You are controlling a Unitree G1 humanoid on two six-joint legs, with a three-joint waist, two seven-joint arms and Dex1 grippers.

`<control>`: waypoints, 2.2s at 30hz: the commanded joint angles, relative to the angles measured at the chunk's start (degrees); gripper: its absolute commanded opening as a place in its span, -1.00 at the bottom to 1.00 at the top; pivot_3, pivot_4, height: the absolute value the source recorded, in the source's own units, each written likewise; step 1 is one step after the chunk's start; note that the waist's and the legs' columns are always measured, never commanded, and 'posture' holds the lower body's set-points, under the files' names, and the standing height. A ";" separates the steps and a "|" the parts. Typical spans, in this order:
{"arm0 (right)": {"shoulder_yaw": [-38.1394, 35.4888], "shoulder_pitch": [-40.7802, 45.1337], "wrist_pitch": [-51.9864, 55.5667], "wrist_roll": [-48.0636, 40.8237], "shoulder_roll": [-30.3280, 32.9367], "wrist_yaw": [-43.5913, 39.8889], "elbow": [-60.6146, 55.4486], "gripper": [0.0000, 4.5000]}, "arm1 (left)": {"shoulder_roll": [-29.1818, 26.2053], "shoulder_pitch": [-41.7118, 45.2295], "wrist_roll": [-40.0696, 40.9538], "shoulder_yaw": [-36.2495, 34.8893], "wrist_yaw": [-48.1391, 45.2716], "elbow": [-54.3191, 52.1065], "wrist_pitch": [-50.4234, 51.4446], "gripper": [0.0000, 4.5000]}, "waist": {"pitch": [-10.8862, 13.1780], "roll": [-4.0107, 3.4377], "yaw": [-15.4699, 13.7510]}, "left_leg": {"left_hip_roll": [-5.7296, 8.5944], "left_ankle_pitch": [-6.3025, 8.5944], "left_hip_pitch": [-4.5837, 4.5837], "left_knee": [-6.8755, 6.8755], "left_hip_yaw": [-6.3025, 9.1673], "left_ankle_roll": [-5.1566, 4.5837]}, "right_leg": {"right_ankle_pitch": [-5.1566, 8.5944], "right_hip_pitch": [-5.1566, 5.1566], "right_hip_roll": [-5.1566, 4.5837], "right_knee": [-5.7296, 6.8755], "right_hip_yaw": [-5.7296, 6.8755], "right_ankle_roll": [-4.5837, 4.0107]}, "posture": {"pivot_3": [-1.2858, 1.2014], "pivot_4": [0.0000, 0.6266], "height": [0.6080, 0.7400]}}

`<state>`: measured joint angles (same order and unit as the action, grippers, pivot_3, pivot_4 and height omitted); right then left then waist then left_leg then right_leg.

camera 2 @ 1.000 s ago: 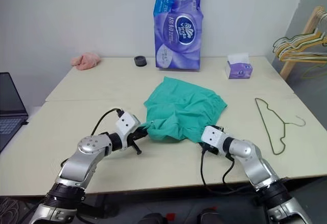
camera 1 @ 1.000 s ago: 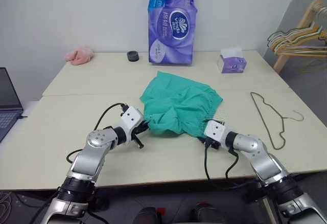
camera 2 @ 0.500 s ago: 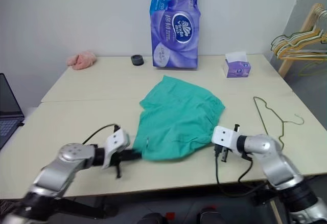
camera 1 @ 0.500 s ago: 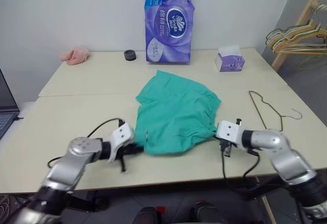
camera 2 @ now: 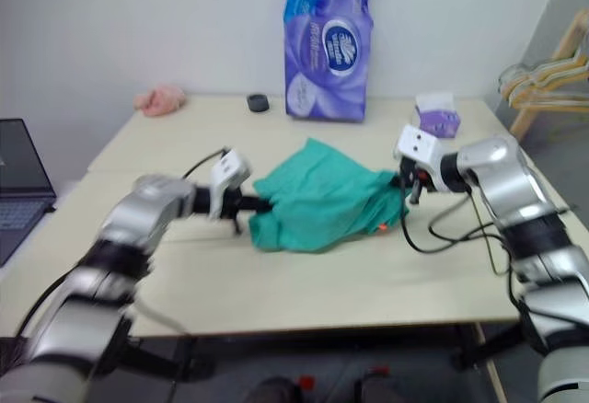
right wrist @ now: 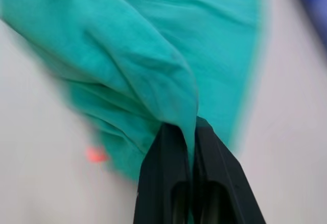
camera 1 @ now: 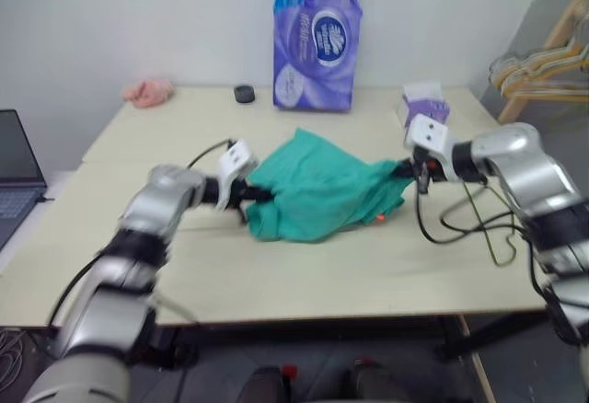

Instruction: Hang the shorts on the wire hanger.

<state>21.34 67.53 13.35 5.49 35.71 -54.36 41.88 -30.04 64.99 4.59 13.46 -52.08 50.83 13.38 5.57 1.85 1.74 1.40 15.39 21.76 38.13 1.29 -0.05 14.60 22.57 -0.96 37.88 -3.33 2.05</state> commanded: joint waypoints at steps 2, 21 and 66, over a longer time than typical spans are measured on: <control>-1.45 22.37 -18.15 9.42 -3.76 28.14 26.35 -0.97 | -0.21 26.40 -9.12 -2.70 25.55 21.22 -17.10 -1.00 | -0.11 0.04 0.53 | 0.19 -0.41 1.92 -0.08 -0.15 0.72 | -0.04 2.21 -0.19 0.29 -0.26 0.03 | 0.03 -0.90 1.00; -8.69 -37.71 -22.87 -1.35 5.67 9.68 -30.41 -0.97 | -16.34 -22.48 -2.88 4.61 -24.81 -22.49 -19.23 -1.00 | 0.11 -1.09 3.74 | 0.12 0.17 1.97 0.12 -0.19 0.35 | 0.25 2.88 -0.52 1.20 0.65 -0.33 | 0.02 -0.78 1.00; -11.47 -58.06 -2.15 -11.11 24.35 -18.18 -67.41 0.53 | -30.30 -53.25 17.73 -0.09 -34.87 -72.12 17.33 0.52 | 0.37 -0.66 0.05 | -0.12 0.44 -1.04 0.06 0.09 0.14 | 0.87 -0.26 -0.17 0.97 0.97 -0.34 | 0.01 -0.80 1.00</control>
<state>12.97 9.43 10.39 -3.55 58.93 -71.65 -23.29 -59.50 11.39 19.77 16.14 -87.16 -18.99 29.08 5.94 1.19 1.79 1.28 15.83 20.72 38.19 1.39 0.09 15.47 22.31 -1.13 38.84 -2.36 1.70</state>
